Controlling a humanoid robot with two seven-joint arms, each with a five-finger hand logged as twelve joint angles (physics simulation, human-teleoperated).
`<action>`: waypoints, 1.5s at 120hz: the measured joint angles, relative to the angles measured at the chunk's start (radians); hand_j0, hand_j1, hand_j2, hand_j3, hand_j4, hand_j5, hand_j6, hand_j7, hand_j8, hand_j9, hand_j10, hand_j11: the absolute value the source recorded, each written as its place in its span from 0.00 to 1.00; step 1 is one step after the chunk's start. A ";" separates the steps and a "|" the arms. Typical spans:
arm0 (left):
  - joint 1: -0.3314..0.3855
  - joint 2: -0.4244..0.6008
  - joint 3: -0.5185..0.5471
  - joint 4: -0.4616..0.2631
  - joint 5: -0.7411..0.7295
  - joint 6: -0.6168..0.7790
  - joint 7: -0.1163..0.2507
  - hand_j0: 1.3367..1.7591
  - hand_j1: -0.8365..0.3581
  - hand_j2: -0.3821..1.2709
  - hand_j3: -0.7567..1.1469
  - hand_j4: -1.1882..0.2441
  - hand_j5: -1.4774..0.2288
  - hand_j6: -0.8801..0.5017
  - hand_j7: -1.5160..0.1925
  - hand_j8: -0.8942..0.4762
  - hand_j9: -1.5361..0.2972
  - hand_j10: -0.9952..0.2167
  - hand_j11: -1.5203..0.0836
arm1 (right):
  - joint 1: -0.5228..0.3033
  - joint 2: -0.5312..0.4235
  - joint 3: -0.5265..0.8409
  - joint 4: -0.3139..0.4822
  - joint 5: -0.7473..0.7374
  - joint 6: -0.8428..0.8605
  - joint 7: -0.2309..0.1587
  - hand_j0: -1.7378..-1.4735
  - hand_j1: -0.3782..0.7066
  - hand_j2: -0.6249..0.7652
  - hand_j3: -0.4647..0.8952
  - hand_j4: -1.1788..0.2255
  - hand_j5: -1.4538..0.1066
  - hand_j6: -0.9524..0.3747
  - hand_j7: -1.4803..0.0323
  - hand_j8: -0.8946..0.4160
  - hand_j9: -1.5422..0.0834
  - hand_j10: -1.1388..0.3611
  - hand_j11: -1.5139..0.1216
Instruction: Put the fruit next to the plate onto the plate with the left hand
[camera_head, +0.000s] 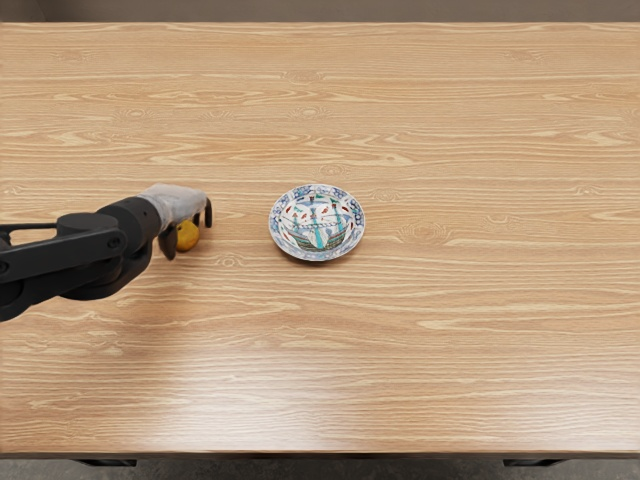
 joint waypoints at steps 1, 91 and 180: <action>0.000 0.000 0.000 -0.001 0.000 0.000 0.000 0.76 0.51 0.29 0.40 0.49 0.50 0.29 0.52 0.30 0.50 0.42 0.56 | 0.000 0.000 0.000 0.000 0.000 0.000 0.000 0.30 0.05 0.45 0.34 0.82 0.91 0.70 0.96 0.66 0.93 0.74 0.91; -0.031 0.000 -0.002 -0.002 -0.010 -0.009 0.001 0.75 0.46 0.42 0.40 0.37 0.34 0.30 0.37 0.32 0.36 0.27 0.40 | 0.000 0.000 0.000 0.000 0.000 0.000 0.000 0.30 0.05 0.45 0.34 0.82 0.91 0.70 0.96 0.66 0.93 0.74 0.91; -0.199 -0.181 -0.004 0.120 -0.102 -0.032 0.001 0.75 0.45 0.45 0.40 0.37 0.34 0.30 0.36 0.33 0.36 0.26 0.40 | 0.000 0.000 -0.001 0.000 0.000 0.000 0.000 0.30 0.05 0.45 0.34 0.82 0.91 0.70 0.96 0.66 0.93 0.74 0.91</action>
